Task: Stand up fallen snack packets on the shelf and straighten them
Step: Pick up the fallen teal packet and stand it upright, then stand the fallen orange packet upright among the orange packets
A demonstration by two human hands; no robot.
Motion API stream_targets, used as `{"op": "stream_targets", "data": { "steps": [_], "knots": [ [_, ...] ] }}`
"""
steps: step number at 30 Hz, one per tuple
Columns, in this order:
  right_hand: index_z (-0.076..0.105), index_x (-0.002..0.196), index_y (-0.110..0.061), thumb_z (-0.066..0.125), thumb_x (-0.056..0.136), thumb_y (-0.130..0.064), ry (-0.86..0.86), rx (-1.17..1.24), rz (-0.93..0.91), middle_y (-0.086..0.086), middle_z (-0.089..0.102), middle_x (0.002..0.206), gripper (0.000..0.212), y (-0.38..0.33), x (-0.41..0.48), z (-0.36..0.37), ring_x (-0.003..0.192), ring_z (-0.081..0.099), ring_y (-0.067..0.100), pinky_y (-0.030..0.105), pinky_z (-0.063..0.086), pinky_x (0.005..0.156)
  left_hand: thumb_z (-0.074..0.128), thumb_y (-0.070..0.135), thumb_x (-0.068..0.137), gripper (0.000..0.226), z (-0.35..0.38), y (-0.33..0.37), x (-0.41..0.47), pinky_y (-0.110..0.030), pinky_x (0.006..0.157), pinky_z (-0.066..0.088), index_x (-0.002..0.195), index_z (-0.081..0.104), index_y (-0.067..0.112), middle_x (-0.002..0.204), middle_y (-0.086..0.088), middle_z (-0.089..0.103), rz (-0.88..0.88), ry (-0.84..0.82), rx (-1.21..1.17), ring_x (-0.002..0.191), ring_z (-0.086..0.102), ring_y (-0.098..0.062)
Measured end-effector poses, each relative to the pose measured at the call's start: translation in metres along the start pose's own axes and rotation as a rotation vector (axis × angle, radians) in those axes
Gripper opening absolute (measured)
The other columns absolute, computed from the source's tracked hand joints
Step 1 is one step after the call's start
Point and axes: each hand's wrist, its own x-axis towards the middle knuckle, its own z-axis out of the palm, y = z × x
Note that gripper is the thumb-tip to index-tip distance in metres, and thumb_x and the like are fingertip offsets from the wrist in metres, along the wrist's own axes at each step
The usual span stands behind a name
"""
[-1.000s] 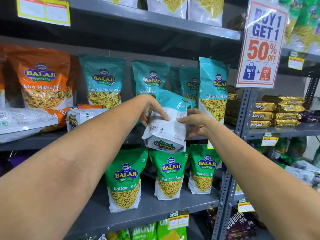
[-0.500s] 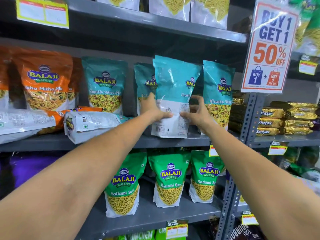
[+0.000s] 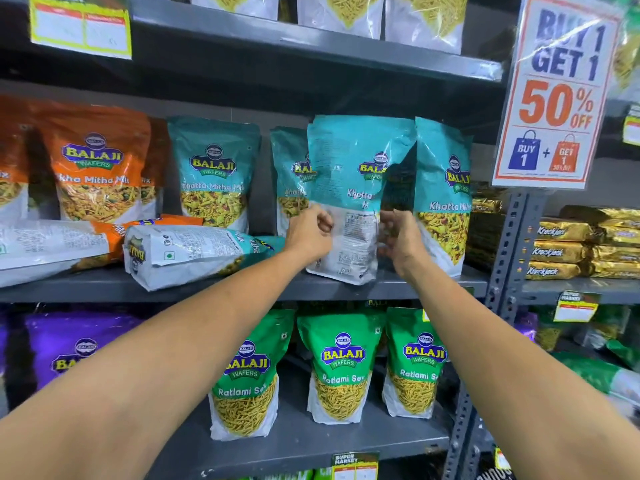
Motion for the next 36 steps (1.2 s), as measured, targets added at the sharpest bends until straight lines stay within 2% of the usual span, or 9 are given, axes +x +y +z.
{"op": "stream_targets", "data": {
  "steps": [4,8,14,22,25,29,32,34,36],
  "knots": [
    [0.052,0.106,-0.008,0.045,0.094,-0.002,-0.001,-0.105,-0.073,0.007,0.055,0.077,0.016,0.010,0.006,-0.007,0.055,0.050,0.016,0.021,0.044,0.042,0.057,0.018,0.085,0.038,-0.005,0.004,0.001,-0.031,0.088,0.042,0.121,0.048,0.014,0.122,-0.006,0.058,-0.135,-0.225,-0.129,0.108,0.053,-0.024],
    [0.046,0.117,-0.010,0.070,0.082,-0.006,-0.029,-0.217,-0.066,0.005,0.056,0.090,0.043,0.017,0.011,-0.007,0.051,0.056,0.008,0.023,0.047,0.049,0.074,0.042,0.076,0.103,0.006,0.001,-0.004,-0.034,0.110,0.031,0.150,0.010,0.010,0.155,-0.005,0.028,-0.163,-0.331,-0.072,0.141,0.031,-0.026],
    [0.060,0.096,-0.016,0.065,0.081,-0.012,0.063,-0.197,-0.078,-0.002,0.058,0.086,0.017,0.015,0.017,-0.014,0.077,0.052,0.012,0.019,0.041,0.054,0.079,0.011,0.073,0.076,-0.007,-0.014,0.017,-0.039,0.103,0.044,0.137,0.037,0.012,0.129,-0.001,0.051,-0.296,-0.428,-0.234,0.120,0.052,-0.026],
    [0.034,0.143,-0.016,0.062,0.083,-0.028,-0.053,-0.350,-0.037,0.004,0.048,0.132,0.067,0.021,0.016,-0.006,0.108,0.051,0.021,0.028,0.041,0.077,0.052,-0.018,0.080,0.055,-0.009,-0.020,0.027,-0.037,0.089,0.048,0.122,0.036,0.013,0.111,-0.016,0.049,-0.311,-0.461,-0.287,0.106,0.053,-0.028],
    [0.039,0.138,-0.016,0.071,0.075,-0.039,0.003,-0.395,-0.095,0.005,0.051,0.128,0.074,0.025,0.013,-0.007,0.104,0.052,0.024,0.027,0.041,0.065,0.055,-0.012,0.081,0.046,-0.014,-0.015,0.030,-0.035,0.086,0.046,0.111,0.031,0.013,0.095,-0.007,0.045,-0.305,-0.515,-0.169,0.100,0.050,-0.025],
    [0.040,0.132,-0.005,0.074,0.073,-0.046,0.182,-0.688,-0.224,0.016,0.051,0.128,0.079,0.016,0.000,0.004,0.120,0.051,0.032,0.039,0.045,0.094,0.066,-0.005,0.079,0.049,-0.043,-0.015,0.039,-0.045,0.095,0.052,0.123,0.046,-0.002,0.117,-0.023,0.058,-0.309,-0.563,-0.034,0.100,0.062,-0.030],
    [0.042,0.120,-0.001,0.071,0.074,-0.045,0.433,-1.026,-0.463,0.025,0.050,0.125,0.069,0.005,-0.034,0.030,0.118,0.049,0.040,0.044,0.043,0.092,0.059,-0.002,0.085,0.021,-0.096,-0.016,0.049,-0.028,0.063,0.060,0.105,0.063,0.003,0.089,-0.017,0.064,-0.244,-0.402,0.112,0.077,0.061,-0.024],
    [0.049,0.105,-0.004,0.070,0.076,-0.044,0.321,-1.035,-0.387,0.022,0.059,0.111,0.054,-0.002,-0.056,0.060,0.102,0.059,0.038,0.042,0.048,0.081,0.056,0.007,0.088,0.019,-0.134,-0.024,0.052,-0.026,0.058,0.058,0.105,0.064,0.003,0.098,-0.017,0.066,-0.263,-0.359,0.443,0.083,0.061,-0.027],
    [0.049,0.099,-0.005,0.072,0.077,-0.042,0.051,-0.799,-0.087,0.022,0.060,0.105,0.048,-0.003,-0.075,0.096,0.083,0.065,0.037,0.045,0.058,0.068,0.052,0.018,0.094,0.036,-0.163,-0.029,0.047,-0.036,0.084,0.053,0.125,0.057,0.002,0.132,-0.022,0.057,-0.412,-0.492,0.835,0.108,0.060,-0.031]
  ]
}}
